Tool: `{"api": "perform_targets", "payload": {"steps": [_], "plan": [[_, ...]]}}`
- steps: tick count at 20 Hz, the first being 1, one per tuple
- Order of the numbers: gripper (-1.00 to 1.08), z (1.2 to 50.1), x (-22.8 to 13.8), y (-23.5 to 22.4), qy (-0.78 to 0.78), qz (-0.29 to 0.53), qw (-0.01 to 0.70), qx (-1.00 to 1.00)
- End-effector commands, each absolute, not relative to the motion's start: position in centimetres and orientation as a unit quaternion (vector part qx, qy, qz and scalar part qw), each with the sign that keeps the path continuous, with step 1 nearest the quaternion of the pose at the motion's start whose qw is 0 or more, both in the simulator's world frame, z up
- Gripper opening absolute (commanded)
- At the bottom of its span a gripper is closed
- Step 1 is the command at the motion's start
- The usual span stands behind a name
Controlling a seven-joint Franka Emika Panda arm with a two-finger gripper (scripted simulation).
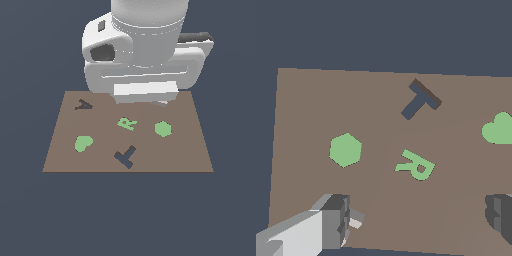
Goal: Insert a designated object into the corresponding slot on a board.
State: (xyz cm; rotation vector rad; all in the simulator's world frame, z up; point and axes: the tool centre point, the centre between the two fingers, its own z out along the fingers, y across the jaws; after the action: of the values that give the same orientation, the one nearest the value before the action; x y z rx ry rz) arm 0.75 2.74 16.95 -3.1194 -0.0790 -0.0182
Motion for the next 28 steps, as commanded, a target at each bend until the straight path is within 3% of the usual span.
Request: {"api": "perform_targets", "payload": {"steps": [1,15,28], "plan": [[1.00,16.9,0.7,2.7,-0.025,-0.006,0.011,-1.000],[1.00,14.2,-0.9,5.6,-0.124,-0.005,0.009,-0.992],[1.00,7.8,-6.6,10.6,-0.343,-0.002,0.004,-0.939]]}}
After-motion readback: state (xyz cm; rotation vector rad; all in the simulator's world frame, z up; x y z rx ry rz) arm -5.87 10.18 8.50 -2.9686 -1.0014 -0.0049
